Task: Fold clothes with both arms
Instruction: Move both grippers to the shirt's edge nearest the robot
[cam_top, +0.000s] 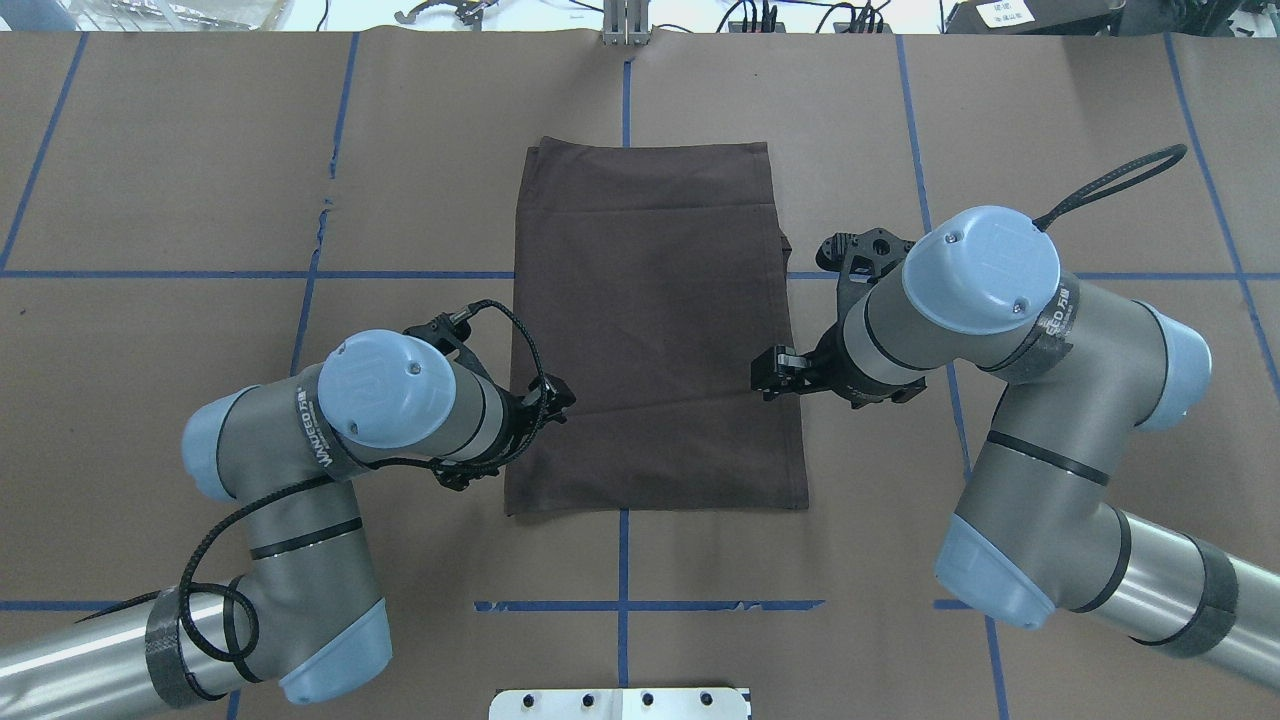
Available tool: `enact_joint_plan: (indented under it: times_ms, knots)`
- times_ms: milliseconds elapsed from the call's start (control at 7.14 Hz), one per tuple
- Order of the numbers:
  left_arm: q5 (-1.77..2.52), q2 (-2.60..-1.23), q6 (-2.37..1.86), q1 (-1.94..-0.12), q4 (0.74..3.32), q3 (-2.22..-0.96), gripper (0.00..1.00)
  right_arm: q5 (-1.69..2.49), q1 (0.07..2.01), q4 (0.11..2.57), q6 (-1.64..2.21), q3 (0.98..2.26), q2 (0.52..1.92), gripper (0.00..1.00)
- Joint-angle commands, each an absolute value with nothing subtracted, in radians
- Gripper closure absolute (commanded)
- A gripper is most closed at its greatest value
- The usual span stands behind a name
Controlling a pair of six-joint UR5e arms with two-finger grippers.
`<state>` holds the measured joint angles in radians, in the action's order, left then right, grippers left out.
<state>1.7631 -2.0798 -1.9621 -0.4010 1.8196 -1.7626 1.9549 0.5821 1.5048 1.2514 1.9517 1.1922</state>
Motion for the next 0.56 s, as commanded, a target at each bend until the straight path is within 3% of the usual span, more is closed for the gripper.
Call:
enact_joint_plan:
  times_ms: [0,420]
  knots:
    - [1.735,-2.072,-1.991,-0.364,1.784,-1.764,0.02,1.956,0.583,1.499,1.262,1.951,1.186,0.0]
    - [1.733,-2.071,-1.991,-0.331,1.782,-1.756,0.04,1.956,0.583,1.497,1.27,1.953,1.184,0.0]
